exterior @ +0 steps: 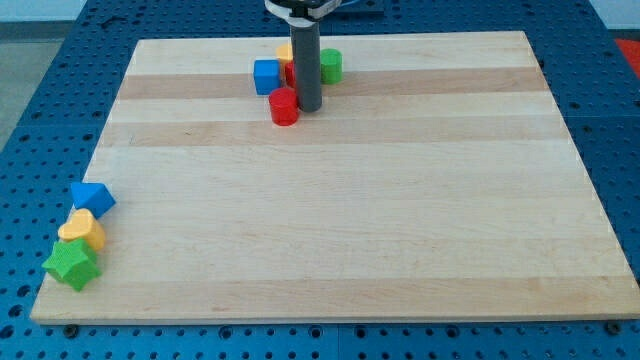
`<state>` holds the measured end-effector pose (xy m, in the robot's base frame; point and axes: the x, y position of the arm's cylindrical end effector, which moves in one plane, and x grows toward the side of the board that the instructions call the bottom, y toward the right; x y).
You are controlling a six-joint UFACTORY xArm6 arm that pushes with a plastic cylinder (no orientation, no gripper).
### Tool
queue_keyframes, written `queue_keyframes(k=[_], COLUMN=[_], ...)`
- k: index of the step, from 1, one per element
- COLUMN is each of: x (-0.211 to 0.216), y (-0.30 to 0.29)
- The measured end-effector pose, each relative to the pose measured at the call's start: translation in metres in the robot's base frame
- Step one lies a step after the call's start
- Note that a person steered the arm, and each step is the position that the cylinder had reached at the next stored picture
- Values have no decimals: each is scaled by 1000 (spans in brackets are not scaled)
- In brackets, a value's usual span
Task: Slide red circle closer to the green star
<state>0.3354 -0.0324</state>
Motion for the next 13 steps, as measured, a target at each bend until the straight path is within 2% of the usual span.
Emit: queue_keyframes(k=[2, 3, 5, 7, 9, 12, 13], x=[-13, 17, 110, 119, 168, 196, 182], y=[-28, -59, -99, -107, -130, -157, -160])
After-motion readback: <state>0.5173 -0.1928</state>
